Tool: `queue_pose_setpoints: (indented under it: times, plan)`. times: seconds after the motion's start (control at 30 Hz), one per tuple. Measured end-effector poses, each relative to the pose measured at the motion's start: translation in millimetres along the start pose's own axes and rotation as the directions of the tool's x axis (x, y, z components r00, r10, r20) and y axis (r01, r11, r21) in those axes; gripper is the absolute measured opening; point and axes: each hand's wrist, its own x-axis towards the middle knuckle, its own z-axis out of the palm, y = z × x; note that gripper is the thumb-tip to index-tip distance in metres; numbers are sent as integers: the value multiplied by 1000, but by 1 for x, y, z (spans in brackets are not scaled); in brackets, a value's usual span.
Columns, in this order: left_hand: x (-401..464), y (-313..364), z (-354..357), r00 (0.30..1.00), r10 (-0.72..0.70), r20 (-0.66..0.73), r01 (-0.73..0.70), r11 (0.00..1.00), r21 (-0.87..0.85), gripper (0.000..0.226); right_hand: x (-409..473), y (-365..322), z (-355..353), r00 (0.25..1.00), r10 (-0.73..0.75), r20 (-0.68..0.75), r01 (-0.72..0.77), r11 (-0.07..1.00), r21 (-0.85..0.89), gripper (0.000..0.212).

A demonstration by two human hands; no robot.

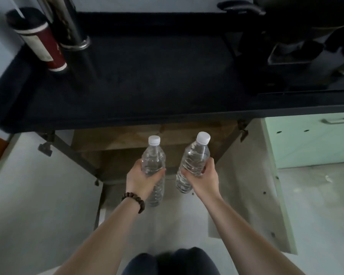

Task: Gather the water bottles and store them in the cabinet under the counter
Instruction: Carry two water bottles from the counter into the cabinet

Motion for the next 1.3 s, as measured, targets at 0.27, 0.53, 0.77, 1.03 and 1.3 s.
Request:
queue_pose_setpoints:
  times: [0.27, 0.53, 0.77, 1.03, 1.3]
  plan:
    - [135, -63, 88, 996, 84, 38, -81, 994, -76, 35, 128, 91, 55, 996, -80, -41, 84, 989, 123, 57]
    - [236, -48, 138, 977, 212, 27, -211, 976, -49, 35, 228, 94, 71, 981, -188, -40, 192, 971, 140, 32]
    - [283, -5, 162, 986, 164, 13, -163, 986, -40, 53, 293, 80, 71, 986, -145, -85, 138, 987, -77, 33]
    - [312, -7, 174, 951, 308, -25, -301, 943, 144, 45, 311, 80, 73, 972, -152, -179, 130, 983, -129, 61]
    - [309, -28, 169, 930, 366, 48, -362, 881, 305, 41, 304, 58, 80, 981, -186, -49, 135, 849, -511, 57]
